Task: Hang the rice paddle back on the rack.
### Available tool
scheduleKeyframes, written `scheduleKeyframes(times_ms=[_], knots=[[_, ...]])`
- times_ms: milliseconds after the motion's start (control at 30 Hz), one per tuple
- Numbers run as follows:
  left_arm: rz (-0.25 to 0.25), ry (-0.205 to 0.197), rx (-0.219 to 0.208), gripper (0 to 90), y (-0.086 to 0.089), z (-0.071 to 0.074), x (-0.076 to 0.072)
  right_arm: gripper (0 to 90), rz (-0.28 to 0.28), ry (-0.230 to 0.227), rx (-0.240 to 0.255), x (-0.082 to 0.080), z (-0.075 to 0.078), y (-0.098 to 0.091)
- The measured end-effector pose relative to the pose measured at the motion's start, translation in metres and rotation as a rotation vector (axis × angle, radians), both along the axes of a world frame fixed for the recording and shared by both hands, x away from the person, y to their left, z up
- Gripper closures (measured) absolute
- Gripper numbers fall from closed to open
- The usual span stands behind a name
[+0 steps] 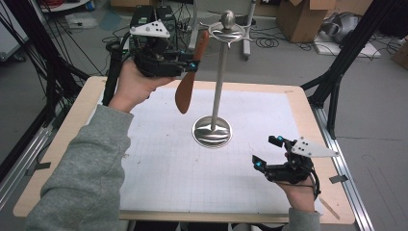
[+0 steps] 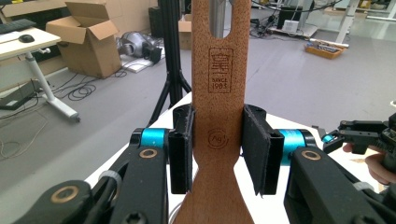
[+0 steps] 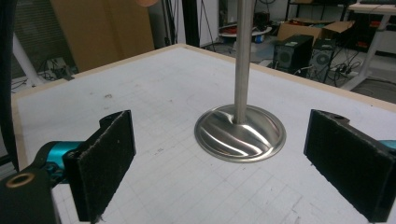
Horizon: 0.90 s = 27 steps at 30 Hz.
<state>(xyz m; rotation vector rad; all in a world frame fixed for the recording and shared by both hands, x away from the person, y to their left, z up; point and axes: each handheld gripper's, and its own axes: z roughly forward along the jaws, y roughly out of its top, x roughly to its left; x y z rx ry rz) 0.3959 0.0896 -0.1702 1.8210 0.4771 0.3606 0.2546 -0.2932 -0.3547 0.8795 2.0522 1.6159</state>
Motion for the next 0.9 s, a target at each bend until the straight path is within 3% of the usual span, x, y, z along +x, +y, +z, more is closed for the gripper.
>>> scheduleKeyframes(times_ms=[600, 767, 900], knots=[[0.013, 0.006, 0.003, 64.8, -0.009, -0.004, 0.002, 7.7, -0.002, -0.005, 0.000, 0.000, 0.001, -0.001], [0.018, 0.025, -0.026, 62.1, -0.012, -0.006, 0.002, 7.7, 0.003, -0.006, -0.007, -0.001, 0.001, 0.002], [0.015, 0.016, -0.032, 58.8, -0.012, -0.006, 0.000, 7.7, 0.003, -0.008, -0.005, -0.001, 0.002, 0.001]])
